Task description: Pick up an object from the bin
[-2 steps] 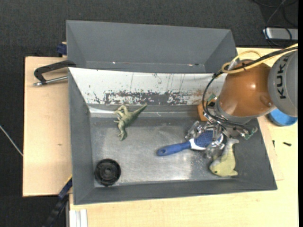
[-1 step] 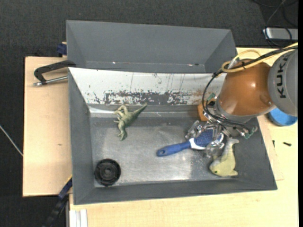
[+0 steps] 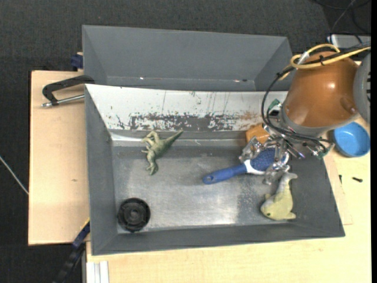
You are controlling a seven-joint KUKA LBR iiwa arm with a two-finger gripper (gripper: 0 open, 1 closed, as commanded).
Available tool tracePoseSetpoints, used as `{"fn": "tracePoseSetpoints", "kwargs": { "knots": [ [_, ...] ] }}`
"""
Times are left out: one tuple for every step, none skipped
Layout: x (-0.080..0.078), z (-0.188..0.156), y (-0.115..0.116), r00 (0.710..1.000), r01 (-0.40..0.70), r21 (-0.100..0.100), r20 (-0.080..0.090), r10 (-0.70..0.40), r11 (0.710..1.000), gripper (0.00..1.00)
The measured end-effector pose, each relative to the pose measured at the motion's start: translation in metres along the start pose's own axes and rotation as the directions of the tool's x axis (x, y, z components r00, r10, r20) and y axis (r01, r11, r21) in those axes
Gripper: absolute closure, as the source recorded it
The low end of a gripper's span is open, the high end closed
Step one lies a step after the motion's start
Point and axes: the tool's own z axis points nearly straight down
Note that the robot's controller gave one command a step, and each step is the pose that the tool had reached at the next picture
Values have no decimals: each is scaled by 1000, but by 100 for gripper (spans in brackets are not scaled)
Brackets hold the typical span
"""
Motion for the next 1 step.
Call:
{"fn": "tracePoseSetpoints", "kwargs": {
  "knots": [
    [-2, -12, 0, 1000, -2, -3, -3, 2, 1000, 100]
  ]
}}
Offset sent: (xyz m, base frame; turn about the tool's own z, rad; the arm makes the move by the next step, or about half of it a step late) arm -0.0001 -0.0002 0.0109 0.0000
